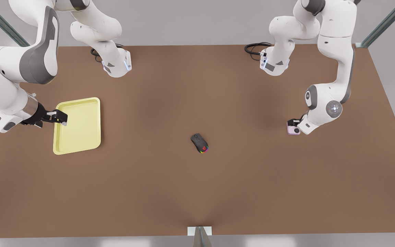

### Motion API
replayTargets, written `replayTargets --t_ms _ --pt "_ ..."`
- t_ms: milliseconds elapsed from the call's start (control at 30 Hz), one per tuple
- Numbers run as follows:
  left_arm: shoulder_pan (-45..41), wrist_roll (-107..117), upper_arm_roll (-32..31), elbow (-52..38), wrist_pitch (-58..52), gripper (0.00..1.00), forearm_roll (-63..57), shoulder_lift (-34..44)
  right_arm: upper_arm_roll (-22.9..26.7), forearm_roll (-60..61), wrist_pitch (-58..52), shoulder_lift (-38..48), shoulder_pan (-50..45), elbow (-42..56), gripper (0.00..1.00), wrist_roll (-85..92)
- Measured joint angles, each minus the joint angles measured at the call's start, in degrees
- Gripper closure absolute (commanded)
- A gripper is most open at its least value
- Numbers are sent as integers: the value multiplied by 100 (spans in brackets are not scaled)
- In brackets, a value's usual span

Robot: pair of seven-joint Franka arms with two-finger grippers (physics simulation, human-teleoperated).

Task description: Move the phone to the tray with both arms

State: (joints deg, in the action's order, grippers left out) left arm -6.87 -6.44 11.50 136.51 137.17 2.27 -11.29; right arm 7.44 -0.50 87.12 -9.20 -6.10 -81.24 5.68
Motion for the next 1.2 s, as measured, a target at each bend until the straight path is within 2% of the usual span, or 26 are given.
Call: replayTargets --t_ms 300,800,867,933,1200 --pt "-5 -37 62 230 738 0 4 -470 0 -4 1 0 4 0 0 11" --pt "-7 -73 53 222 1224 0 3 -830 0 2 1 0 12 0 0 21" --pt "-8 -76 53 221 1255 10 3 -842 0 2 1 0 12 0 0 21" --pt "-7 -78 53 220 1277 12 2 -850 0 2 1 0 14 0 0 22" --pt "0 -86 53 220 1321 12 -2 -875 0 2 1 0 20 0 0 24"
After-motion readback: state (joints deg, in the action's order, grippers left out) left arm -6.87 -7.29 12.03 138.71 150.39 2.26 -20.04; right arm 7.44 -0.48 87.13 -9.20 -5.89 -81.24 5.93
